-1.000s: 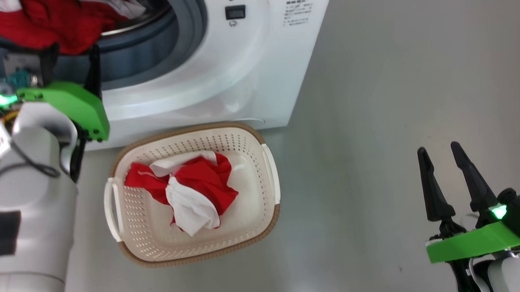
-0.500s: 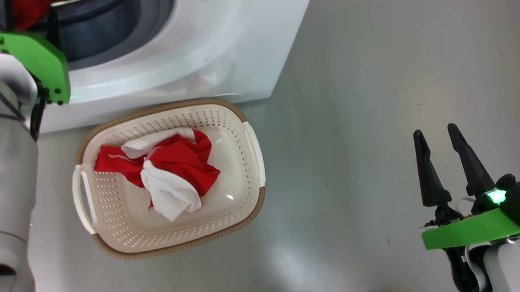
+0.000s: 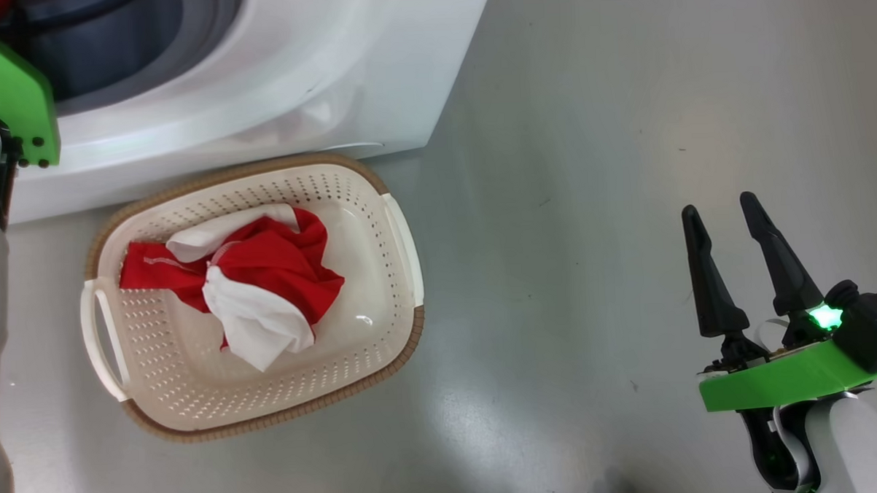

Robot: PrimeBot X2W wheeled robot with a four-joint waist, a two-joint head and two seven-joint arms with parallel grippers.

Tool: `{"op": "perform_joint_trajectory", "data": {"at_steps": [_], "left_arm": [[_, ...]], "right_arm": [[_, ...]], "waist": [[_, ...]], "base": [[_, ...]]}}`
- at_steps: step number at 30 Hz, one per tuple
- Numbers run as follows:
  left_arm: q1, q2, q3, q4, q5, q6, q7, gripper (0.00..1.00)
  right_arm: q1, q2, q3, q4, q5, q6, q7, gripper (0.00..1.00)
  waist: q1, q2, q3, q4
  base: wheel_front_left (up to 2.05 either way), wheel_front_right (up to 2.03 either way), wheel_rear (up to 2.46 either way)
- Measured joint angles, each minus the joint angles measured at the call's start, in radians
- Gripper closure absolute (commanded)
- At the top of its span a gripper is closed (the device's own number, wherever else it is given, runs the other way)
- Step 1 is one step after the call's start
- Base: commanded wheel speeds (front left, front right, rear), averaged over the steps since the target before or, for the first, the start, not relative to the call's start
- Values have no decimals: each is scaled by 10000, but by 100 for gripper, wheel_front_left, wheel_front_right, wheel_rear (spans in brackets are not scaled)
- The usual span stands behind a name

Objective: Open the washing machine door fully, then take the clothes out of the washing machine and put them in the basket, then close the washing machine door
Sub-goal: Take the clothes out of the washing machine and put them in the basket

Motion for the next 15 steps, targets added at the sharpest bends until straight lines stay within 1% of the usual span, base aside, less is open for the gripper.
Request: {"op": "perform_joint_trajectory", "data": {"at_steps": [10, 12, 14, 15], "left_arm": [[0, 299, -96, 33, -69, 209, 100, 0], [0, 313, -159, 36, -88, 265, 102, 11], [0, 341, -234, 38, -86, 295, 165, 30], [0, 364, -257, 40, -86, 295, 176, 35]], "right_arm": [[-121, 0, 198, -12, 0, 0, 0, 0], [-210, 0, 203, -52, 0, 0, 0, 0], [-209, 0, 207, -79, 0, 0, 0, 0], [-209, 0, 207, -84, 0, 0, 0, 0]], "waist": [[0, 0, 178, -174], [0, 0, 208, -201], [0, 0, 235, -221], [0, 0, 251, -229]], "base": [[0, 0, 0], [0, 0, 0], [0, 0, 0], [0, 0, 0]]}}
